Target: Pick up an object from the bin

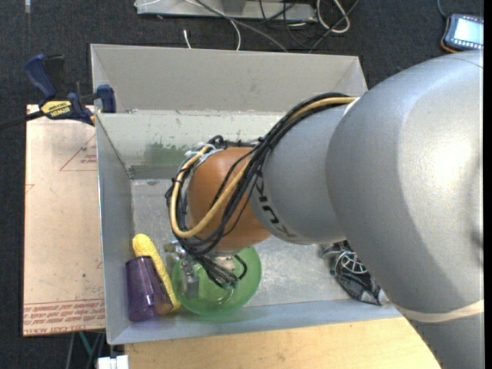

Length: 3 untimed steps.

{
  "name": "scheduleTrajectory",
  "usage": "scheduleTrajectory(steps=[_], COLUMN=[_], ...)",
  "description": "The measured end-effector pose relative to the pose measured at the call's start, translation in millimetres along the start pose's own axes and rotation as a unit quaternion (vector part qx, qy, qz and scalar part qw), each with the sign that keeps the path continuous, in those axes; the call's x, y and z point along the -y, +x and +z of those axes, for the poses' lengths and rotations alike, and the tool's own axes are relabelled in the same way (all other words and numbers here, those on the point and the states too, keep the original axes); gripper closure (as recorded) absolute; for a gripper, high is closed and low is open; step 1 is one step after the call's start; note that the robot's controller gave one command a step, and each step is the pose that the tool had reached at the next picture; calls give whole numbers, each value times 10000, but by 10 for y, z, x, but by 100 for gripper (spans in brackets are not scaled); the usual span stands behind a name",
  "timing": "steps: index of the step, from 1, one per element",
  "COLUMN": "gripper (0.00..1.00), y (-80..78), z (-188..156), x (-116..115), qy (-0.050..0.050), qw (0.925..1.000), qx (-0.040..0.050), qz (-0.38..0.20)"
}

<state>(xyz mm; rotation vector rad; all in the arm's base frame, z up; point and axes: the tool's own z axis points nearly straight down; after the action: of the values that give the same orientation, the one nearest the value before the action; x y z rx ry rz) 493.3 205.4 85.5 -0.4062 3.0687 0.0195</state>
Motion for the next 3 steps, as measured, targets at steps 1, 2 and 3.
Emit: scheduleTrajectory(steps=[1, 2, 3], gripper=[100, 100, 100], y=[0, 0, 0], z=[0, 0, 0], x=[0, 0, 0], qy=[-1, -1, -1], qw=[10000, 10000, 10000], qx=[0, 0, -1], qz=[0, 1, 1])
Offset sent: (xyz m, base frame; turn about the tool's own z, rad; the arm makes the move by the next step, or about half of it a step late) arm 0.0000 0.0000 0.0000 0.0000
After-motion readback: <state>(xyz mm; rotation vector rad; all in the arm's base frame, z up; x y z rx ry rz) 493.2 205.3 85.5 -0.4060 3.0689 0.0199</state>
